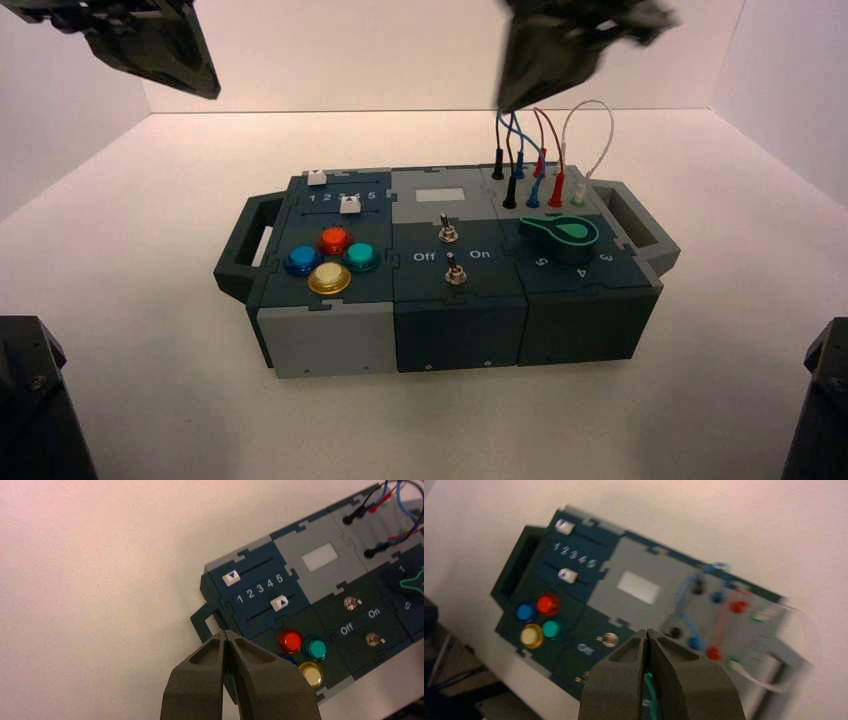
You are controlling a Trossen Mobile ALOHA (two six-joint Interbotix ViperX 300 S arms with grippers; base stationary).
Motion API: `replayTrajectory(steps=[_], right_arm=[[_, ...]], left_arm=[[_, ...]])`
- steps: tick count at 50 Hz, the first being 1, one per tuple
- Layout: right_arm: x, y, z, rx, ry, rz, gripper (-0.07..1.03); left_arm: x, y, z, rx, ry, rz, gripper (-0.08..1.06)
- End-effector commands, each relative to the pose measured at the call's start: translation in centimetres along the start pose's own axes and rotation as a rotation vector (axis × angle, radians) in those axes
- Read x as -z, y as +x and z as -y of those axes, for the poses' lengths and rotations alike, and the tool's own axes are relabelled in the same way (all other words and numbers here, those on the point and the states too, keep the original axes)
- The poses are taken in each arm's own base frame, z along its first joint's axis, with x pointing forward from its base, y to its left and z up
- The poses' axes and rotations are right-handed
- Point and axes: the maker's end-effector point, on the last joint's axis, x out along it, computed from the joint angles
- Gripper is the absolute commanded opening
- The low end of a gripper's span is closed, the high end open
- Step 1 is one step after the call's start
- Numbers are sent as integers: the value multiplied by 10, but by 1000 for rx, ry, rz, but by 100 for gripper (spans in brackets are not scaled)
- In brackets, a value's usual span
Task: Move the bottom slider to position 3.
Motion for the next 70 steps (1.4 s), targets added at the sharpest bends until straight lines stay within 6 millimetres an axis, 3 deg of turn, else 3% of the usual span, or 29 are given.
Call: replayTrajectory(steps=[1,9,24,51,70], right_arm=[[-19,14,-20,-35,-3,-8,-3],[-24,45,-38,-59,4,-72,-2],[-23,85,-47,-69,47,-169,-2],[-25,116,-53,-88,107,-226,-2],[-23,125,-66,-104,99,-252,-2]], left_arm=[[-15,-6,3,7,7,41,-3],[-14,-6,3,8,6,38,-3],[-14,-6,3,7,11,38,-3],[-13,-7,3,6,17,39,-3],[-14,-7,3,4,25,41,-3]])
